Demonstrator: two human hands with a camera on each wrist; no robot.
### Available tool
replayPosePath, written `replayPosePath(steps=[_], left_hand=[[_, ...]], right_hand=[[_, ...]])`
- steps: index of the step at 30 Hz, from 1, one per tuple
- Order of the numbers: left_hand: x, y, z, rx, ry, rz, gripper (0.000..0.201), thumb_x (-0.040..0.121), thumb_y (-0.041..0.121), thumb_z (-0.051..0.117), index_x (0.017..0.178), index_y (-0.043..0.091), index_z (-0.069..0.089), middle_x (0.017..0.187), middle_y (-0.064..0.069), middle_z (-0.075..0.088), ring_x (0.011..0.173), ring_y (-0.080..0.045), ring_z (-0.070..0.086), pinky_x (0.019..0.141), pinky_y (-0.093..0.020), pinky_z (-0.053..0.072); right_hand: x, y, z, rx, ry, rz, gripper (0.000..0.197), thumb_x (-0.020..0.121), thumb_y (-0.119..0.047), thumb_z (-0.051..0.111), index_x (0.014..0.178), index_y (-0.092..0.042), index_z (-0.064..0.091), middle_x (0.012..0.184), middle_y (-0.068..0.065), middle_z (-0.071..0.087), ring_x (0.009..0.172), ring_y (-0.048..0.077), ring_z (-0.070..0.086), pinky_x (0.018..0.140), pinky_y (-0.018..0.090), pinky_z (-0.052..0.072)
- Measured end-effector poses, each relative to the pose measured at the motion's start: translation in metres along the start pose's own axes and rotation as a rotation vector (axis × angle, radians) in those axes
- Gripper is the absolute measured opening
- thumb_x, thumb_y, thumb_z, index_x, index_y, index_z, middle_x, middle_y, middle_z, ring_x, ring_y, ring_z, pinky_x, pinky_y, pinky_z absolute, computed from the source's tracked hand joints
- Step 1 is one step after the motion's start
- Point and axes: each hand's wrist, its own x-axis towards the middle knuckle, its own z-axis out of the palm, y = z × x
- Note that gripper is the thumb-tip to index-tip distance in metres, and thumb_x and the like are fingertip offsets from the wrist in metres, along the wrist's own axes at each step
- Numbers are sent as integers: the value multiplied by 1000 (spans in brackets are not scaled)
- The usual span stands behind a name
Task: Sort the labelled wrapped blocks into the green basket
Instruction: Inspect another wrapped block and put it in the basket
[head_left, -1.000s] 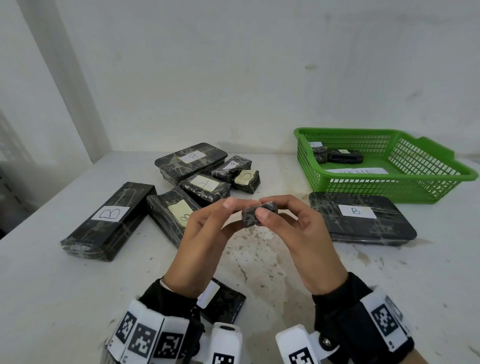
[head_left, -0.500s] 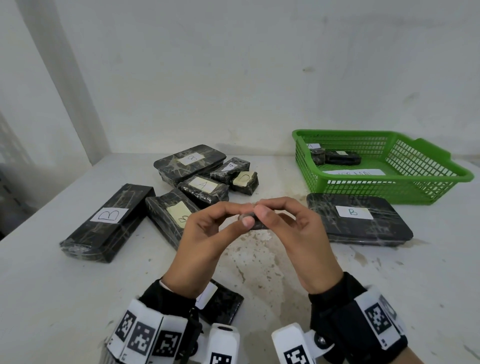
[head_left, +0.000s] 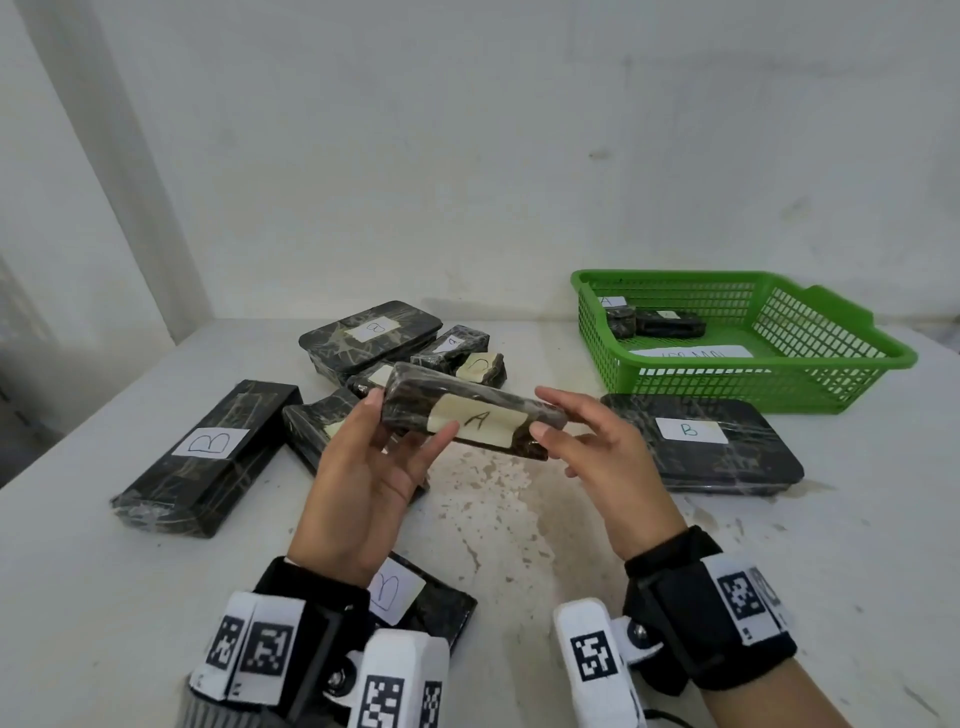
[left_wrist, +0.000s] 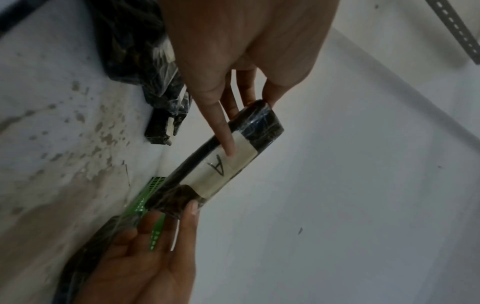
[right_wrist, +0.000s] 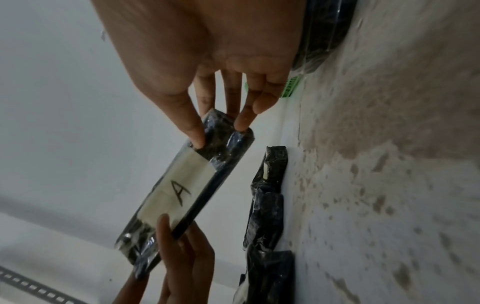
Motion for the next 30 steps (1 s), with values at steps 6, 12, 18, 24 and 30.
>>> replayPosePath(steps=[6,12,18,24,30], left_hand=[[-1,-1,8,56,101,10,32,102,26,42,99,7,68,95,-11,71,82,-21,68,68,-32,61],[1,-22,32,122,171,31,38,103,26,41,121,-4,56,107,-23,67,89,-28,67,68,-33,61],[20,-53,82,38,259,-37,28,104,22,42,105,1,61,98,-22,66,80,-29,68,64,-33,62],[39,-95,114,16,326,-178,31,104,26,45,96,-2,56,95,-24,65,77,-33,70,53,-30,60],[55,-129,113,33,365,-284,23,100,10,50,87,-8,55,82,-27,60,44,-27,67,39,-31,55]], right_hand=[[9,1,-6,131,95,105,33,84,-19,73,113,-20,59,81,-1,74,82,5,67,70,24,52],[11,-17,-28,236,226,39,19,83,-8,72,102,-8,69,86,8,75,82,14,72,64,22,56],[41,-56,-83,125,198,97,16,82,-2,73,97,-2,67,88,14,72,80,20,70,60,23,58],[98,-78,-145,105,148,349,22,85,5,67,107,5,64,96,16,67,78,22,64,54,23,59],[188,-99,-204,5,256,361,8,88,6,63,96,4,63,95,15,63,81,21,62,51,24,59]])
